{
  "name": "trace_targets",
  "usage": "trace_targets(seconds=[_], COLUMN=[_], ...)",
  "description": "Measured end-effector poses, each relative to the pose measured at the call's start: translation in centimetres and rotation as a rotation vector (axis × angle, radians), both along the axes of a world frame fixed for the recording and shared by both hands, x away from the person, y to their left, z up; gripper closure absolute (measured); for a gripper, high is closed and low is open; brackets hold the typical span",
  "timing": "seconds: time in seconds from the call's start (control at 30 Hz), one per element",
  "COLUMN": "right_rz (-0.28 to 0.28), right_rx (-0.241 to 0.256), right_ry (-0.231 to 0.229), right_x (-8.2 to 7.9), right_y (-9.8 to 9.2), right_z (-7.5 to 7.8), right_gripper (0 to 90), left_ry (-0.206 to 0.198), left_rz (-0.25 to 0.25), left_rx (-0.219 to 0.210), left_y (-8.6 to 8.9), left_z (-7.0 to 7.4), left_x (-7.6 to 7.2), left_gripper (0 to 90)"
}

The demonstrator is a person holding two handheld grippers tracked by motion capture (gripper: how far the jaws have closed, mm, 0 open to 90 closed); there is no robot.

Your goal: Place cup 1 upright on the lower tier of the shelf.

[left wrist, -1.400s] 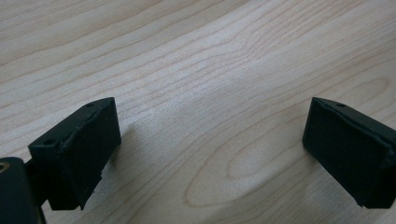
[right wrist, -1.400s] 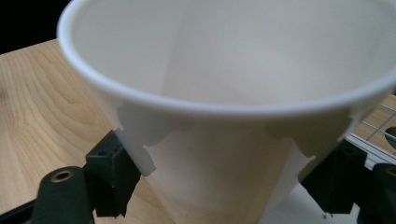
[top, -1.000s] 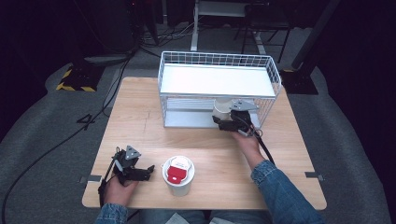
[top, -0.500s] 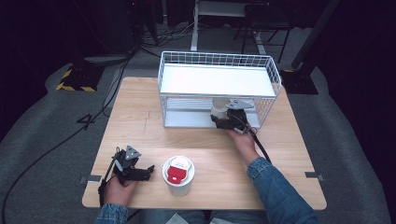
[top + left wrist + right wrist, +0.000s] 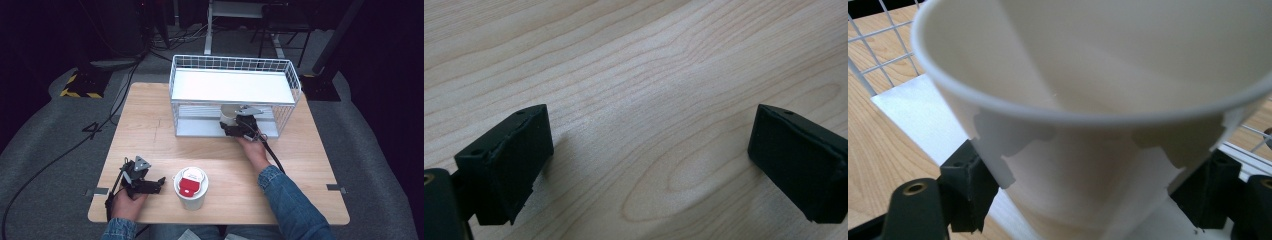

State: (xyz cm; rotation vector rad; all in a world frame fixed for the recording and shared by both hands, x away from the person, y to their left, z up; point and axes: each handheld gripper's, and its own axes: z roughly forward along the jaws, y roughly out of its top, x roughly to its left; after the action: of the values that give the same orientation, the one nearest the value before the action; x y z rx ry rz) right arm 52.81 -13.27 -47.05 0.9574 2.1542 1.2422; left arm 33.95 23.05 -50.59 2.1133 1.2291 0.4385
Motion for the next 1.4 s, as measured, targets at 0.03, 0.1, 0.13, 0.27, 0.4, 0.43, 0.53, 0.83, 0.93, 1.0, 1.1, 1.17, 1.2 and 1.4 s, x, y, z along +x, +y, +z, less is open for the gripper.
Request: trace_targets(seconds=[0.03,0.1,0.13,0.27,0.4,0.43,0.53,0.83,0.93,1.0,1.1,1.17,1.2,1.4], right_rz=[-0.003,-0.007,-0.011,-0.021,-0.026,-0.026,-0.030,-0.034,-0.036,-0.033,-0.030,-0.031,-0.030,-0.020], right_rx=[-0.004,-0.003,-0.002,-0.005,-0.020,-0.022,-0.009,0.018,0.029,0.034,0.032,0.027,0.021,-0.017], right_ry=[-0.004,-0.002,0.002,0.006,0.005,0.007,0.018,0.051,0.058,0.064,0.064,0.063,0.062,0.071], right_x=[0.1,0.3,0.5,0.8,1.0,1.0,1.1,1.5,1.6,1.6,1.7,1.6,1.6,1.7], right_y=[0.1,0.2,0.2,0.3,0.3,0.3,0.2,0.1,0.0,0.0,-0.1,-0.1,-0.1,-0.2], right_z=[-0.1,-0.2,-0.2,-0.5,-0.8,-0.8,-0.9,-0.9,-0.9,-1.0,-1.0,-1.0,-0.9,-0.9], right_gripper=[23.0,23.0,23.0,23.0,22.9,22.9,22.9,22.8,22.8,22.8,22.8,22.8,22.8,18.7], left_ry=[0.000,0.000,0.000,0.000,0.000,0.000,0.000,0.000,0.000,0.000,0.000,0.000,0.000,0.000], left_rz=[0.001,0.001,0.000,0.000,0.001,0.000,0.001,0.000,0.001,0.001,0.001,0.001,0.000,0.000], left_rx=[0.001,0.001,0.000,0.000,0.001,0.000,0.001,0.000,0.001,0.001,0.001,0.001,0.000,0.000], left_y=[0.0,0.0,0.0,0.0,0.0,0.0,0.0,0.0,0.0,0.0,0.0,0.0,0.0,0.0], left_z=[0.0,0.0,0.0,0.0,0.0,0.0,0.0,0.0,0.0,0.0,0.0,0.0,0.0,0.0], left_x=[0.0,0.0,0.0,0.0,0.0,0.0,0.0,0.0,0.0,0.0,0.0,0.0,0.0,0.0], left_gripper=[4.8,4.8,4.8,4.8,4.8,4.8,4.8,4.8,4.8,4.8,4.8,4.8,4.8,4.8])
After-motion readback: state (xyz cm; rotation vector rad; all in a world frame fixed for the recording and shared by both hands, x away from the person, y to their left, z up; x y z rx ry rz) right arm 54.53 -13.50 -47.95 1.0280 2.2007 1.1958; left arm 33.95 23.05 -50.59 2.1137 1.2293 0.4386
